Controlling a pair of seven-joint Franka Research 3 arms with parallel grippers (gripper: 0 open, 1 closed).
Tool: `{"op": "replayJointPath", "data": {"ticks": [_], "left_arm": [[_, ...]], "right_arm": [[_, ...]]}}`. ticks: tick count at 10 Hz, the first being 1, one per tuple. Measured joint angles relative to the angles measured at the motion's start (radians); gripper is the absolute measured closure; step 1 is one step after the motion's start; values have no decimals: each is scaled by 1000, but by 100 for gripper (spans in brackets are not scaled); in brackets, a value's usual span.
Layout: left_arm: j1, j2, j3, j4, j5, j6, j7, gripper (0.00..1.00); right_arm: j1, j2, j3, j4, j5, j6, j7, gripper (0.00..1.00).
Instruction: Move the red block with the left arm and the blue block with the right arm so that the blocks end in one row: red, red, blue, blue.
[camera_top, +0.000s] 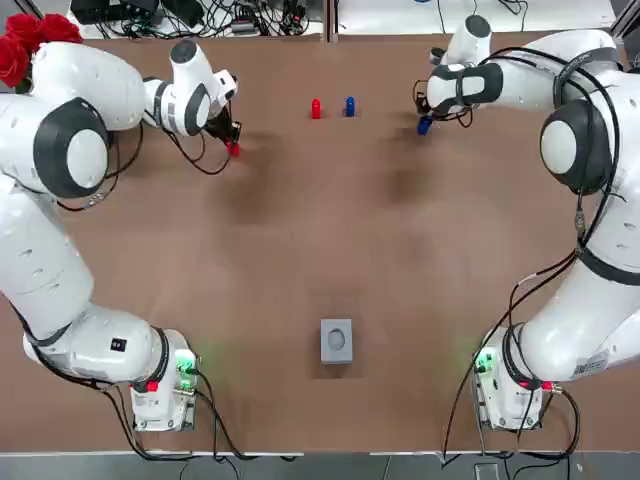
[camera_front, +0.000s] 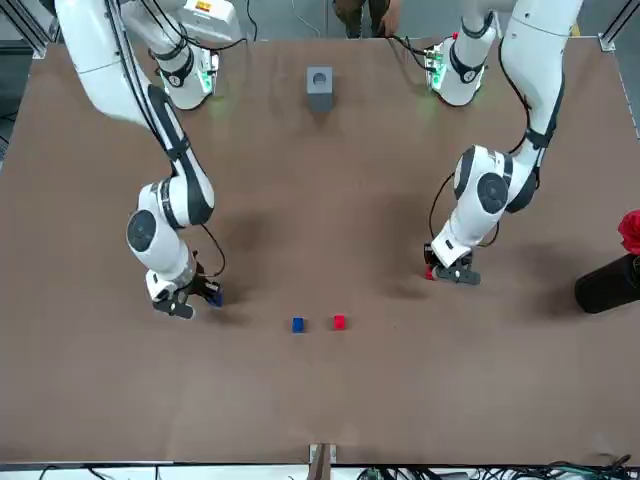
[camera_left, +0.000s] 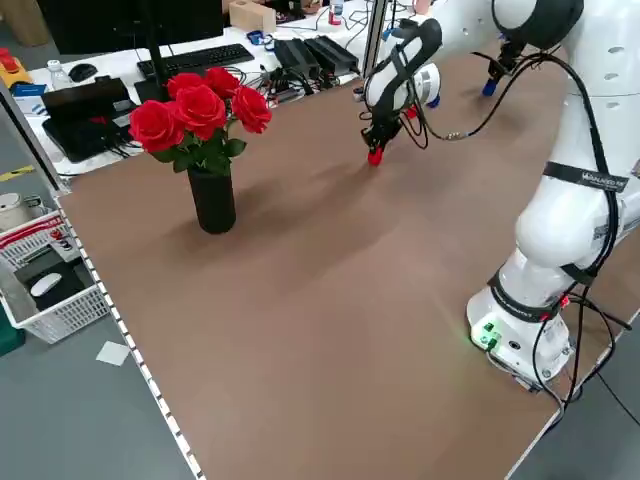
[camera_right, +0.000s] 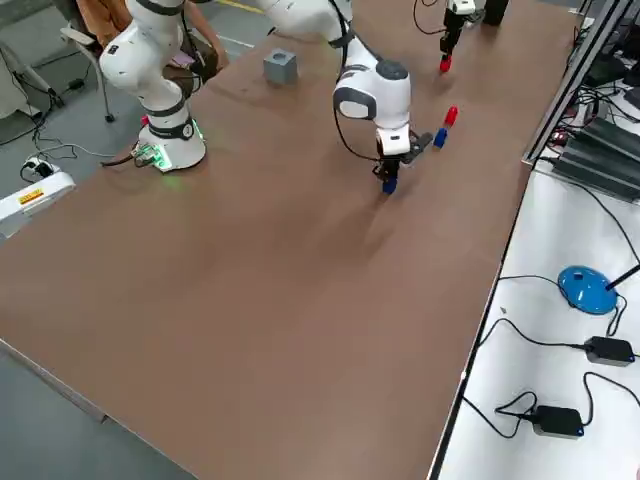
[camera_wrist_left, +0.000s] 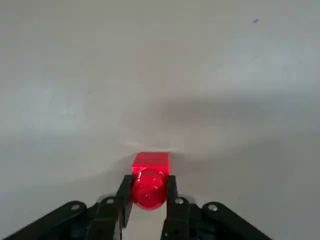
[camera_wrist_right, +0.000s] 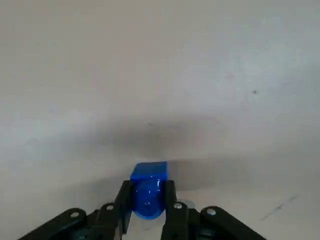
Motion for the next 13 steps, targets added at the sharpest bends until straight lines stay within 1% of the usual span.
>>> {"op": "replayJointPath", "data": {"ticks": [1,4,6,7,9,11,13], "left_arm": [[-22,26,0,41,0,-7,-1,70],[-72,109,0,160,0,-21,-33,70],[-92,152,0,245,0,-89,-82,70],[-108,181,0,299,0,-117,-121,70],[-144,235,0,389,0,-134,-196,70],[-171,276,3,459,0,-156,-247,70],[-196,323,8,556,0,-235,-304,70]], "right_arm": [[2,15,18,30,-45,-23,68,70],[7,68,55,125,-59,-76,138,70],[13,104,67,189,-76,-111,164,70],[16,118,74,218,-100,-133,184,70],[22,143,99,267,-162,-180,242,70],[27,164,109,305,-183,-208,263,70],[30,186,111,345,-187,-227,265,70]]}}
